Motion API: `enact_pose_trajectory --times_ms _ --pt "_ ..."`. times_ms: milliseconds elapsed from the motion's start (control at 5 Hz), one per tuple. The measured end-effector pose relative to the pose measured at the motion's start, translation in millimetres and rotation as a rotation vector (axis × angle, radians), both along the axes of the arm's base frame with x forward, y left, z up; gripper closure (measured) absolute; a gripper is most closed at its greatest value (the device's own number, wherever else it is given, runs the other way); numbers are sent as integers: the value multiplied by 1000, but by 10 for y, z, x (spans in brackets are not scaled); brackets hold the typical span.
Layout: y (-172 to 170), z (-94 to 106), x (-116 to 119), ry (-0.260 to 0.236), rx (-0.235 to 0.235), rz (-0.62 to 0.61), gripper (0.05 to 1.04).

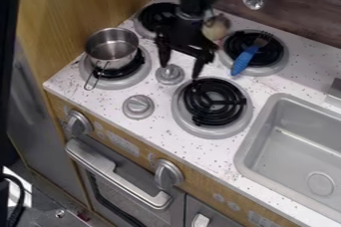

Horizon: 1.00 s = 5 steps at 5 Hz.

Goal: Put the silver pot on the lower right burner

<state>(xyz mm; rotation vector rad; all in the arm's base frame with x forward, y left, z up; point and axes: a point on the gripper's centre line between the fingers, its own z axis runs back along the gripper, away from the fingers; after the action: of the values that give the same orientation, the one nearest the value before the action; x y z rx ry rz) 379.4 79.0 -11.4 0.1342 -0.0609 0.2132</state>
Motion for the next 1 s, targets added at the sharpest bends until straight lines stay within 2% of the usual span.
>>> enact_pose_trajectory --times_ms 200,600,800,1000 --pt "333 122 55 -32 28 68 85" --pt "868 86 0 -23 31 198 85" --pt "980 -123 -15 39 8 215 120" --pt "956 -254 -42 66 -20 215 361"
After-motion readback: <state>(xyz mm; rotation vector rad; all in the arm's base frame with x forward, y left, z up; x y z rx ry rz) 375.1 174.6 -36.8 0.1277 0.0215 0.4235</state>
